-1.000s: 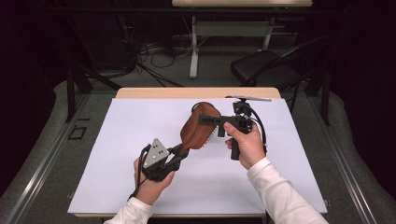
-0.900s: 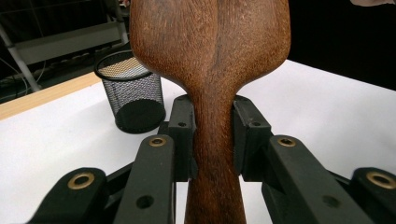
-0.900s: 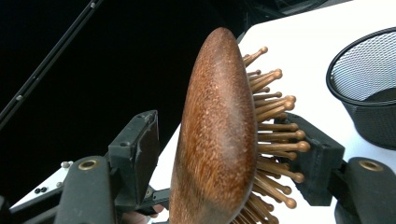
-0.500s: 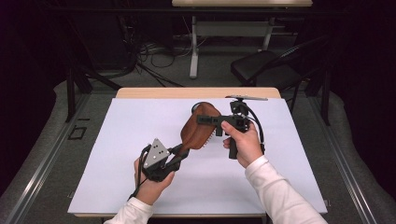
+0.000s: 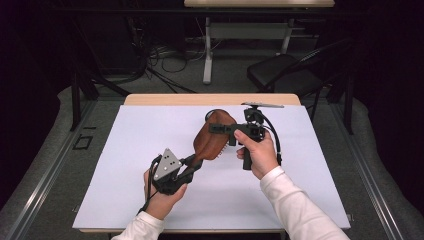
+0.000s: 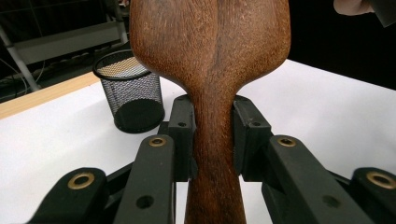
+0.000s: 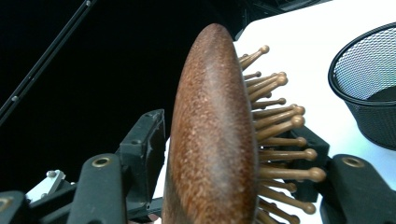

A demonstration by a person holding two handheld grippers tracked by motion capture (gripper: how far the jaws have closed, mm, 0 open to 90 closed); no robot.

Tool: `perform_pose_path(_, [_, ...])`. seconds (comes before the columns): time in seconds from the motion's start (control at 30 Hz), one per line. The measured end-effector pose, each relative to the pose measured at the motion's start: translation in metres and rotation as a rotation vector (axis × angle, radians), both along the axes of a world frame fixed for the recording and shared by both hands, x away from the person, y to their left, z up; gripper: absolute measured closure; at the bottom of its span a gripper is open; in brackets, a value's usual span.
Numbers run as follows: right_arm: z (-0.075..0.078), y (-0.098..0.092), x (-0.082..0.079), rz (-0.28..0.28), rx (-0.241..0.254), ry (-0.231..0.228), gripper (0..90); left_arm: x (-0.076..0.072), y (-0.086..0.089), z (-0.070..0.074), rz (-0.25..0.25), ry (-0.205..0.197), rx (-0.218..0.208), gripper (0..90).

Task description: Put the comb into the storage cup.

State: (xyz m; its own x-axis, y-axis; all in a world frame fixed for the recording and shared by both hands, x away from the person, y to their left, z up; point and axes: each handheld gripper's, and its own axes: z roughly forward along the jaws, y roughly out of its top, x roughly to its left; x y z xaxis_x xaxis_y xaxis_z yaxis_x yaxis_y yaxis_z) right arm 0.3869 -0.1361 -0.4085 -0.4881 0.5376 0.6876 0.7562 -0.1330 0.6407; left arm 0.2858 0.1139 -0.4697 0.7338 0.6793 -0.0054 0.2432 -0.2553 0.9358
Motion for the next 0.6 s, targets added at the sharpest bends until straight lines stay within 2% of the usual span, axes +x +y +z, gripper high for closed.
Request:
perform_pose_path(0.4, [-0.0034, -0.0017, 0.0029, 0.005, 0.020, 0.012, 43.5, 0.0022, 0.0006, -0.0022, -0.002, 0.007, 0.002, 72.3])
perform_pose_path(0.6, [-0.0047, -0.0028, 0.0038, 0.016, 0.015, 0.025, 43.5, 0.0024, -0.0001, -0.0037, -0.004, 0.009, 0.007, 72.3])
